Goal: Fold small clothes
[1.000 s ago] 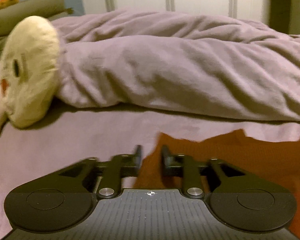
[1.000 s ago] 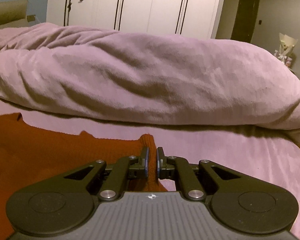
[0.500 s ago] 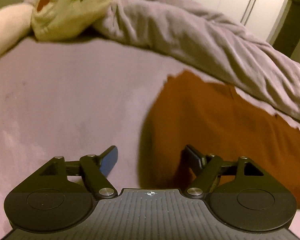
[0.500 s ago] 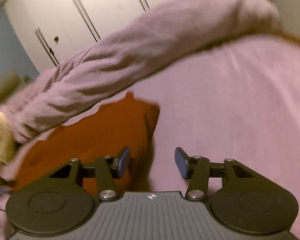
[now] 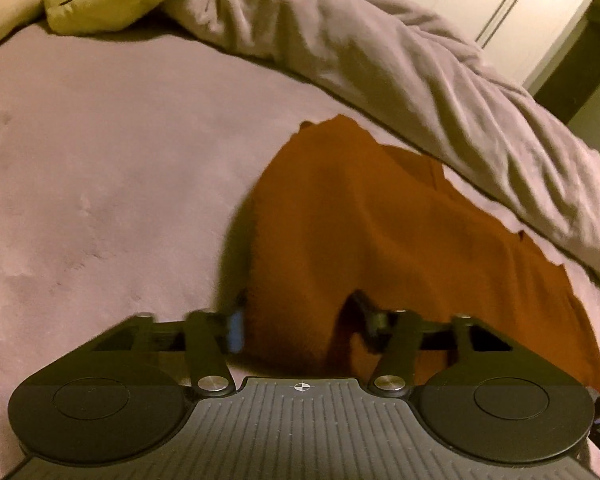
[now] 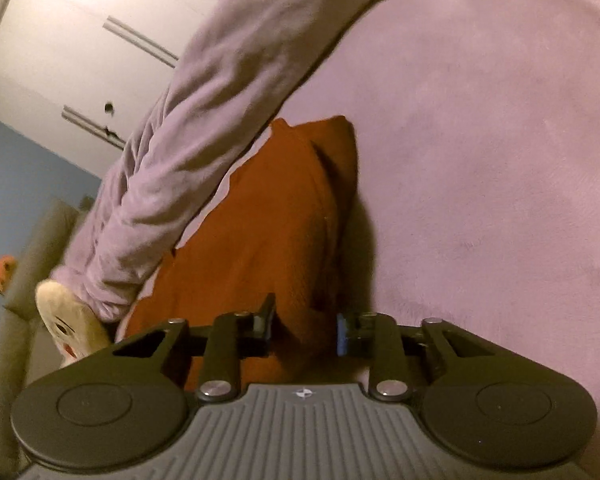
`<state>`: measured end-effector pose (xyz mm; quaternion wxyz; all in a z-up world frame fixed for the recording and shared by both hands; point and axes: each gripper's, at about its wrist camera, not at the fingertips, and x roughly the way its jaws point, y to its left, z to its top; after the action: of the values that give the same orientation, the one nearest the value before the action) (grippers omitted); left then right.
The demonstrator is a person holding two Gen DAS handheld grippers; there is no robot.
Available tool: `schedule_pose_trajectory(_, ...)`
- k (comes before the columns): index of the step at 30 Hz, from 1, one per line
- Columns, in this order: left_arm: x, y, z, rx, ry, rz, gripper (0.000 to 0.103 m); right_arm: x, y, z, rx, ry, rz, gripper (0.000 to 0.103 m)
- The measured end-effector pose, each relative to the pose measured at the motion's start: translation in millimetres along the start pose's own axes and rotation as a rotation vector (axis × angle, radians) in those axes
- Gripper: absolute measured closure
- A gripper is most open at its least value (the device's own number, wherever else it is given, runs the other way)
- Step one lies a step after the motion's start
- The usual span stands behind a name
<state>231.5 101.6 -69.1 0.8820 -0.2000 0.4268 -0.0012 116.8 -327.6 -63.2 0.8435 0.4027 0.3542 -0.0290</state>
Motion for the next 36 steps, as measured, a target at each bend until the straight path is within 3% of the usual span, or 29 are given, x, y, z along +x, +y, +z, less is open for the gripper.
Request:
schedule_pose_trajectory(3, -14, -2, 3, 0.015, -0.039, -0.001, 0.081, -15, 21, 3, -0.151, -0.058, -0.057, 0.084)
schedule_pose_trajectory(5, -26, 0, 3, -0.006, -0.063, -0.033, 0.082, -29, 32, 6, -0.208, -0.125, -0.102, 0.095)
schedule_pose_trajectory(7, -33, 4, 0, -0.022, -0.063, -0.052, 0.082, -39, 38, 12, -0.28, -0.181, -0.154, 0.098)
schedule_pose_trajectory(10, -25, 12, -4, -0.003, -0.033, 0.015, 0.078, -41, 36, 21, -0.349, -0.177, -0.277, 0.101)
schedule_pose_trajectory(12, -22, 22, -6, -0.045, -0.028, 0.044, 0.067, -47, 39, 20, -0.426, -0.206, -0.337, 0.099)
schedule_pose_trajectory(15, -25, 32, -10, -0.105, -0.038, 0.016, 0.06, -56, 45, 18, -0.45, -0.211, -0.261, 0.098)
schedule_pose_trajectory(19, -29, 26, -15, -0.081, -0.015, -0.005, 0.057, -49, 32, 22, -0.315, -0.146, -0.155, 0.095)
schedule_pose_trajectory(21, -34, 21, -18, -0.06, -0.007, -0.018, 0.052, -45, 31, 14, -0.295, -0.124, -0.137, 0.09)
schedule_pose_trajectory(25, -37, 16, -26, -0.069, 0.008, -0.053, 0.046, -42, 46, -11, -0.375, -0.114, -0.128, 0.087)
schedule_pose_trajectory(29, -33, 22, -33, -0.132, 0.05, -0.096, 0.045, -47, 25, -5, -0.219, -0.114, -0.086, 0.073)
schedule_pose_trajectory(31, -35, 20, -34, -0.122, 0.042, -0.093, 0.045, -50, 17, -1, -0.183, -0.114, -0.109, 0.072)
schedule_pose_trajectory(36, -28, 11, -32, -0.144, 0.049, -0.114, 0.035, -60, 39, -13, -0.29, -0.153, -0.078, 0.072)
